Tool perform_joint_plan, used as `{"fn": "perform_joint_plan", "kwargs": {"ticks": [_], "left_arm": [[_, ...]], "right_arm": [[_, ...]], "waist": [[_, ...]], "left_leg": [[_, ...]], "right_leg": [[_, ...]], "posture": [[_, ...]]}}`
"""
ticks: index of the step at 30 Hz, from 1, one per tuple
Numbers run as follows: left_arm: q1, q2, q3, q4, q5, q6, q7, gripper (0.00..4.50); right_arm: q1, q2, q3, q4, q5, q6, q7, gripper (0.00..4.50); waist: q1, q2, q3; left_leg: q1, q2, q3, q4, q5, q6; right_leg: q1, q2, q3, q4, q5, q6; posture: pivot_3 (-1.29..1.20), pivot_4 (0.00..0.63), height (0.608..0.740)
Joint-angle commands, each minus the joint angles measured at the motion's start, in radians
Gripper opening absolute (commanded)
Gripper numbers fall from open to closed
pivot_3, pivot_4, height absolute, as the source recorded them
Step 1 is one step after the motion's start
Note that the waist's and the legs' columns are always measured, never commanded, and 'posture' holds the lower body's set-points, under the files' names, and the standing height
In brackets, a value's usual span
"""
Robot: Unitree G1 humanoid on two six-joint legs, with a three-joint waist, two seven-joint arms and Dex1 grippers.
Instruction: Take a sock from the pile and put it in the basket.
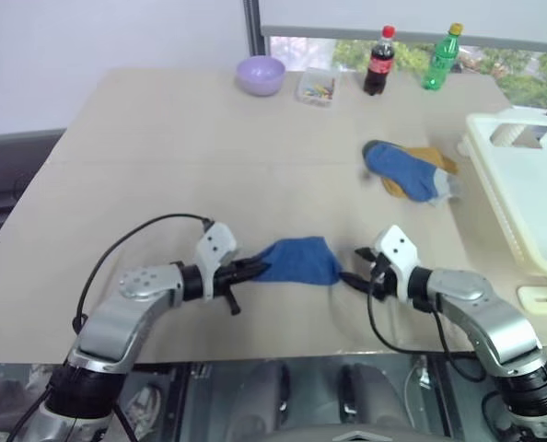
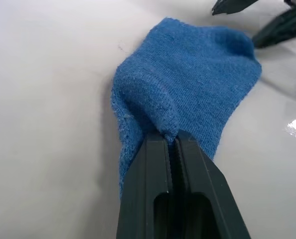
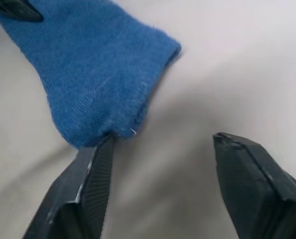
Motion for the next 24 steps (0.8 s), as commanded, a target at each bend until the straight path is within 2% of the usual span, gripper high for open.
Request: {"fn": "perform_joint_plan", "kwargs": {"ticks": [1, 2, 7, 11, 16, 24], "left_arm": [[-0.014, -0.008, 0.025, 0.0, -0.046, 0.008, -0.03, 0.71], [-0.014, -0.006, 0.028, -0.001, -0.046, 0.002, -0.034, 0.97], [0.017, -0.013, 0.121, -0.053, -0.114, 0.014, -0.017, 3.27], [0.056, 0.007, 0.206, -0.091, -0.168, 0.016, -0.026, 3.27], [0.057, -0.005, 0.285, -0.123, -0.226, 0.013, 0.002, 3.27], [0.116, -0.015, 0.313, -0.197, -0.236, 0.012, 0.052, 3.27]], "right_arm": [[-0.023, -0.01, -0.022, -0.048, 0.02, -0.016, 0.011, 3.16], [-0.026, -0.018, -0.023, -0.04, 0.016, -0.028, 0.015, 3.16], [-0.067, -0.044, -0.071, 0.013, 0.026, -0.116, 0.057, 3.16], [-0.174, -0.031, -0.096, 0.155, -0.039, -0.197, -0.006, 3.16], [-0.408, 0.017, -0.035, 0.582, -0.24, -0.382, -0.146, 3.16], [-0.737, 0.133, -0.049, 1.19, -0.355, -0.666, -0.301, 3.16]], "waist": [[0.0, 0.0, 0.0], [0.001, 0.0, 0.0], [0.002, 0.0, 0.0], [-0.008, 0.0, 0.001], [-0.011, 0.0, 0.001], [-0.027, 0.0, 0.001]], "left_leg": [[0.0, 0.0, 0.0, 0.0, 0.0, 0.0], [0.0, 0.0, 0.0, 0.0, 0.0, 0.0], [0.0, 0.0, 0.0, 0.0, 0.0, 0.0], [0.0, 0.0, 0.001, 0.0, 0.0, 0.0], [0.001, 0.0, 0.002, 0.001, 0.0, 0.0], [0.0, 0.0, 0.003, 0.0, 0.003, -0.005]], "right_leg": [[0.0, 0.0, 0.0, 0.0, 0.0, 0.0], [0.0, 0.0, 0.0, 0.0, 0.0, 0.0], [0.0, 0.0, -0.003, 0.0, 0.0, 0.0], [0.0, 0.001, -0.002, 0.0, 0.0, 0.0], [0.0, 0.005, -0.002, 0.0, 0.0, 0.0], [0.0, 0.007, 0.0, 0.0, 0.002, 0.004]], "posture": [[0.0, 0.15, 0.74], [0.0, 0.15, 0.74], [0.0, 0.15, 0.74], [0.0, 0.15, 0.74], [0.0, 0.15, 0.74], [0.0, 0.15, 0.74]]}}
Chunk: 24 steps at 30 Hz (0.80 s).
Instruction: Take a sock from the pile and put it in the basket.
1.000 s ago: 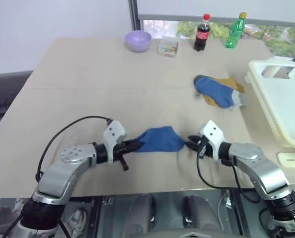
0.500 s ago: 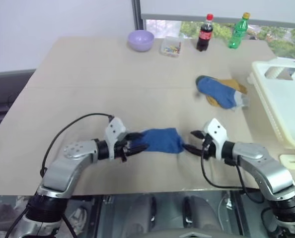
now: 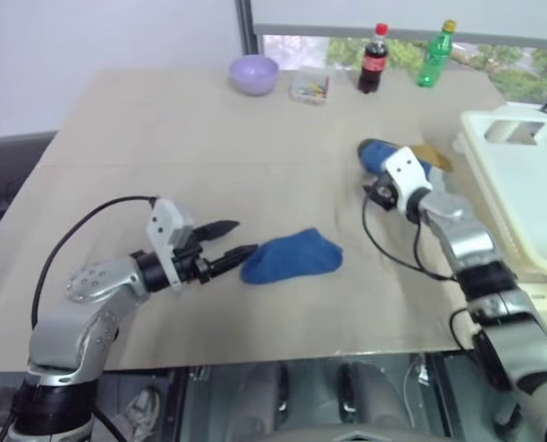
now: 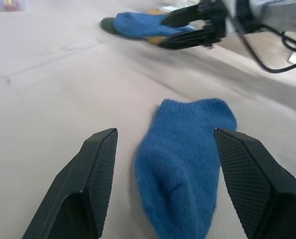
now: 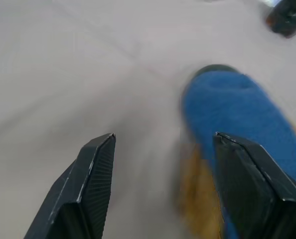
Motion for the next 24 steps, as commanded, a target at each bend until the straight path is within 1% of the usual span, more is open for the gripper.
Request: {"fn": "perform_joint_plan", "kwargs": {"ticks": [1, 5, 8, 9, 10, 12, 13, 15, 16, 17, 21, 24], "left_arm": [[0.03, -0.002, 0.025, -0.072, -0.02, -0.011, 0.02, 3.27], [0.063, -0.004, 0.036, -0.105, -0.024, -0.013, 0.044, 3.27], [0.083, -0.004, 0.042, -0.121, -0.022, -0.021, 0.057, 3.27], [0.09, -0.006, 0.046, -0.128, -0.024, -0.021, 0.064, 3.32], [0.095, -0.006, 0.051, -0.134, -0.026, -0.021, 0.07, 3.33], [0.108, -0.008, 0.061, -0.143, -0.03, -0.023, 0.078, 3.33], [0.114, -0.009, 0.065, -0.146, -0.032, -0.024, 0.081, 3.33], [0.121, -0.01, 0.067, -0.148, -0.034, -0.027, 0.086, 3.33], [0.122, -0.01, 0.067, -0.149, -0.034, -0.027, 0.088, 3.33], [0.121, -0.011, 0.066, -0.148, -0.034, -0.027, 0.09, 3.33], [0.113, -0.01, 0.061, -0.137, -0.03, -0.032, 0.094, 3.33], [0.099, -0.012, 0.051, -0.123, -0.025, -0.036, 0.099, 3.33]], "right_arm": [[-0.115, 0.03, -0.014, 0.204, -0.054, -0.151, -0.098, 3.16], [-0.215, 0.078, -0.008, 0.427, -0.109, -0.254, -0.204, 3.16], [-0.244, 0.108, -0.016, 0.536, -0.122, -0.287, -0.241, 3.16], [-0.247, 0.116, -0.014, 0.563, -0.131, -0.3, -0.254, 2.91], [-0.251, 0.12, -0.012, 0.582, -0.141, -0.309, -0.275, 2.75], [-0.258, 0.125, -0.02, 0.6, -0.143, -0.327, -0.29, 2.14], [-0.262, 0.125, -0.023, 0.606, -0.145, -0.337, -0.295, 1.6], [-0.269, 0.126, -0.031, 0.615, -0.145, -0.352, -0.299, 0.81], [-0.271, 0.127, -0.035, 0.617, -0.145, -0.356, -0.296, 0.22], [-0.272, 0.126, -0.036, 0.619, -0.147, -0.36, -0.297, 0.1], [-0.272, 0.131, -0.049, 0.609, -0.139, -0.382, -0.287, 0.1], [-0.261, 0.144, -0.052, 0.572, -0.126, -0.403, -0.219, 0.1]], "waist": [[-0.001, 0.0, 0.0], [-0.003, 0.0, 0.0], [-0.002, 0.0, 0.0], [-0.001, 0.001, 0.001], [-0.001, 0.002, 0.001], [-0.007, 0.002, 0.001], [-0.009, 0.002, 0.001], [-0.013, 0.003, 0.002], [-0.015, 0.003, 0.002], [-0.017, 0.003, 0.002], [-0.023, 0.003, 0.002], [-0.024, 0.003, 0.002]], "left_leg": [[0.0, 0.0, 0.0, -0.001, 0.0, 0.0], [0.001, 0.0, 0.0, -0.002, 0.0, 0.0], [0.001, 0.0, 0.0, -0.002, 0.0, -0.001], [0.001, 0.0, 0.0, -0.002, 0.0, -0.001], [0.0, 0.0, 0.0, -0.002, 0.0, -0.001], [0.001, 0.0, 0.0, -0.002, 0.0, -0.001], [0.001, 0.0, 0.0, -0.003, 0.0, -0.001], [0.001, 0.0, -0.001, -0.003, 0.0, -0.001], [0.001, 0.0, -0.001, -0.003, 0.0, -0.001], [0.001, 0.0, -0.001, -0.003, 0.0, -0.001], [0.001, 0.0, -0.001, -0.003, 0.0, -0.001], [0.001, 0.0, -0.001, -0.003, 0.0, -0.001]], "right_leg": [[0.0, 0.0, 0.0, 0.0, 0.0, 0.0], [0.0, 0.0, 0.0, 0.0, 0.0, 0.0], [0.0, 0.0, 0.0, 0.0, 0.0, 0.0], [0.0, -0.001, 0.0, 0.0, 0.0, 0.0], [0.0, -0.001, 0.0, 0.0, 0.0, 0.0], [0.0, -0.001, 0.0, 0.0, 0.0, 0.0], [0.0, -0.001, 0.0, 0.0, 0.0, 0.0], [0.0, -0.001, 0.0, 0.0, 0.0, 0.0], [0.0, -0.001, 0.0, 0.0, 0.0, 0.0], [0.0, -0.001, 0.0, 0.0, 0.0, 0.0], [0.0, -0.002, 0.0, 0.0, 0.0, 0.0], [0.0, -0.002, 0.0, 0.0, 0.0, 0.0]], "posture": [[0.0, 0.15, 0.74], [0.0, 0.15, 0.74], [0.0, 0.15, 0.74], [0.0, 0.15, 0.74], [0.0, 0.15, 0.74], [0.0, 0.15, 0.74], [0.0, 0.15, 0.74], [0.0, 0.15, 0.74], [0.0, 0.15, 0.74], [0.0, 0.15, 0.74], [0.0, 0.15, 0.74], [0.0, 0.15, 0.74]]}}
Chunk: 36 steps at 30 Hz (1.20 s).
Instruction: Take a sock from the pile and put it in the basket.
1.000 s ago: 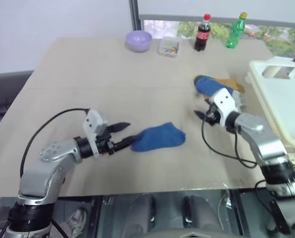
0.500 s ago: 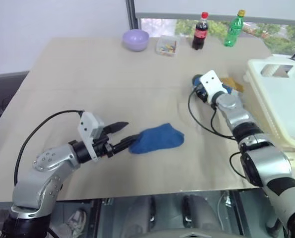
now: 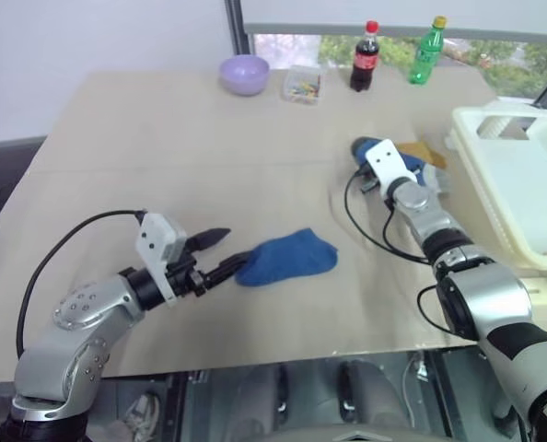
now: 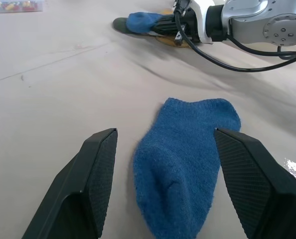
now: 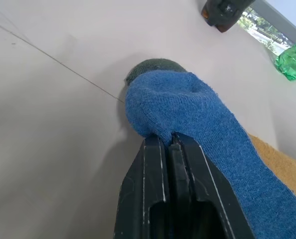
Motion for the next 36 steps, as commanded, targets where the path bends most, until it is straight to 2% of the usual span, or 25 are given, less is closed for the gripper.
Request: {"fn": "perform_joint_plan", "kwargs": {"ticks": [1, 5, 11, 15, 18, 27, 30, 34, 36], "left_arm": [[-0.02, -0.002, 0.01, -0.01, -0.002, -0.027, 0.004, 3.33], [-0.027, -0.003, -0.007, 0.012, 0.027, -0.045, 0.01, 3.33], [-0.05, -0.016, -0.021, 0.025, 0.037, -0.05, 0.022, 3.33], [-0.048, -0.015, -0.026, 0.027, 0.044, -0.052, 0.021, 3.33], [-0.04, -0.016, -0.023, 0.019, 0.042, -0.048, 0.024, 3.33], [-0.028, -0.016, -0.021, 0.007, 0.04, -0.045, 0.034, 3.33], [-0.024, -0.017, -0.02, 0.001, 0.041, -0.045, 0.039, 3.33], [-0.017, -0.018, -0.018, -0.004, 0.042, -0.047, 0.043, 3.33], [-0.014, -0.019, -0.02, -0.006, 0.043, -0.05, 0.045, 3.33]], "right_arm": [[-0.011, 0.013, -0.016, -0.069, 0.025, -0.041, 0.081, 0.1], [0.028, 0.038, -0.012, -0.165, 0.048, -0.028, 0.18, 0.1], [0.088, 0.073, 0.01, -0.289, 0.047, 0.01, 0.254, 0.1], [0.1, 0.083, 0.015, -0.276, 0.031, 0.031, 0.247, 1.48], [0.109, 0.088, 0.021, -0.282, 0.03, 0.034, 0.251, 2.84], [0.085, 0.105, 0.007, -0.259, 0.034, 0.028, 0.211, 2.84], [0.078, 0.105, 0.011, -0.247, 0.026, 0.016, 0.19, 2.01], [0.07, 0.106, 0.005, -0.247, 0.033, 0.009, 0.183, 0.16], [0.07, 0.106, 0.005, -0.247, 0.035, 0.005, 0.188, 0.02]], "waist": [[-0.001, 0.0, 0.0], [-0.002, 0.0, 0.0], [0.0, 0.0, 0.0], [-0.001, 0.0, 0.0], [-0.001, 0.0, 0.0], [-0.001, 0.0, 0.0], [-0.001, 0.0, 0.0], [-0.001, 0.0, 0.0], [-0.001, 0.0, 0.0]], "left_leg": [[0.0, 0.0, 0.0, 0.0, 0.0, 0.0], [0.0, 0.0, 0.0, 0.0, 0.0, 0.0], [0.0, 0.0, 0.0, -0.001, 0.0, 0.0], [0.0, 0.0, 0.0, -0.001, 0.0, 0.0], [0.0, 0.0, 0.0, -0.002, 0.0, 0.0], [0.001, 0.0, 0.0, -0.002, 0.0, 0.0], [0.001, 0.0, 0.0, -0.002, 0.0, 0.0], [0.001, 0.0, 0.0, -0.002, 0.0, 0.0], [0.001, 0.0, 0.0, -0.003, 0.0, 0.0]], "right_leg": [[0.0, 0.0, 0.0, 0.0, 0.0, 0.0], [0.0, 0.0, 0.0, 0.0, 0.0, 0.0], [0.0, -0.002, 0.0, 0.0, 0.0, 0.0], [0.0, -0.004, 0.0, 0.0, 0.0, 0.0], [-0.001, -0.004, 0.0, 0.0, 0.0, 0.0], [-0.001, -0.005, 0.0, 0.0, 0.0, 0.0], [-0.001, -0.005, 0.0, 0.0, 0.0, 0.0], [-0.001, -0.005, 0.0, 0.0, 0.0, 0.0], [-0.001, -0.005, 0.0, 0.0, 0.0, 0.0]], "posture": [[0.0, 0.15, 0.74], [0.0, 0.15, 0.74], [0.0, 0.15, 0.74], [0.0, 0.15, 0.74], [0.0, 0.15, 0.74], [0.0, 0.15, 0.74], [0.0, 0.15, 0.74], [0.0, 0.15, 0.74], [0.0, 0.15, 0.74]]}}
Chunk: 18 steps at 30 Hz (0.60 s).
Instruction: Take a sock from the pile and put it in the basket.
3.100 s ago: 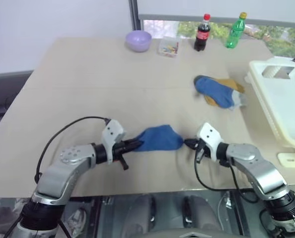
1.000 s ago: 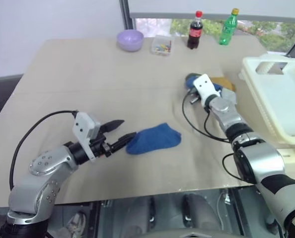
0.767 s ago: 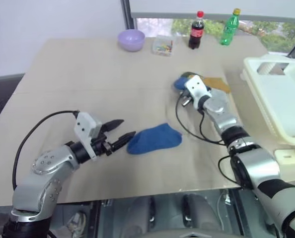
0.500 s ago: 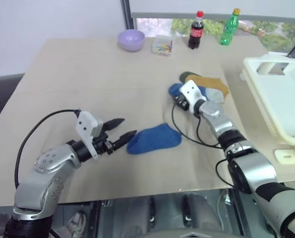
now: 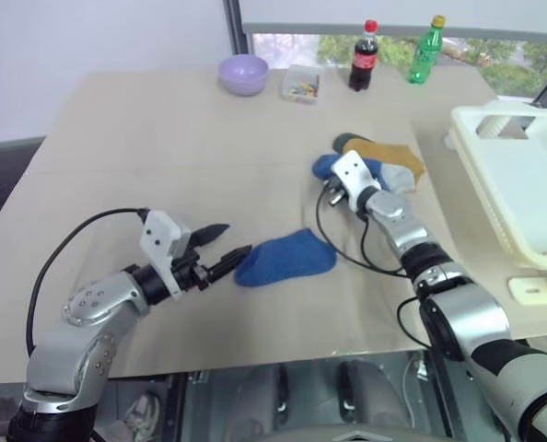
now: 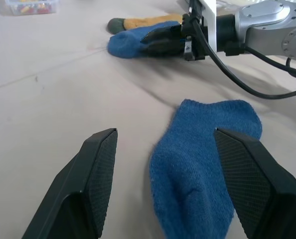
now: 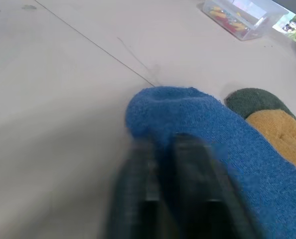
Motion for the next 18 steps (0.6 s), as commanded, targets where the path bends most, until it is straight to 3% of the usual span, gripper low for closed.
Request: {"fn": "perform_joint_plan", "kwargs": {"ticks": [1, 8, 12, 18], "left_arm": [[0.005, -0.002, 0.014, -0.042, -0.005, -0.017, 0.005, 3.33], [0.006, -0.008, 0.017, -0.036, -0.007, -0.015, 0.017, 3.33], [0.005, -0.021, 0.031, -0.013, -0.011, 0.0, 0.042, 3.33], [-0.026, -0.031, 0.05, 0.056, 0.031, -0.014, 0.107, 3.33]], "right_arm": [[-0.037, 0.002, -0.021, -0.018, 0.015, -0.028, -0.003, 0.02], [-0.017, 0.016, -0.025, -0.075, 0.049, -0.026, 0.065, 0.02], [0.053, 0.059, 0.019, -0.236, 0.096, 0.031, 0.218, 0.02], [0.158, 0.135, 0.098, -0.415, 0.089, 0.156, 0.27, 0.02]], "waist": [[0.0, 0.0, 0.0], [0.0, 0.0, 0.0], [-0.001, 0.0, 0.0], [0.002, 0.0, 0.0]], "left_leg": [[0.0, 0.0, 0.0, 0.0, 0.0, 0.0], [0.0, 0.0, 0.0, 0.0, 0.0, 0.0], [0.0, 0.0, 0.0, -0.001, 0.0, 0.0], [0.001, 0.0, 0.0, -0.003, 0.0, 0.0]], "right_leg": [[0.0, 0.0, 0.0, 0.0, 0.0, 0.0], [0.0, 0.0, 0.0, 0.0, 0.0, 0.0], [-0.001, 0.0, 0.0, 0.0, 0.0, 0.0], [-0.001, 0.0, 0.0, 0.0, 0.0, 0.0]], "posture": [[0.0, 0.15, 0.74], [0.0, 0.15, 0.74], [0.0, 0.15, 0.74], [0.0, 0.15, 0.74]]}}
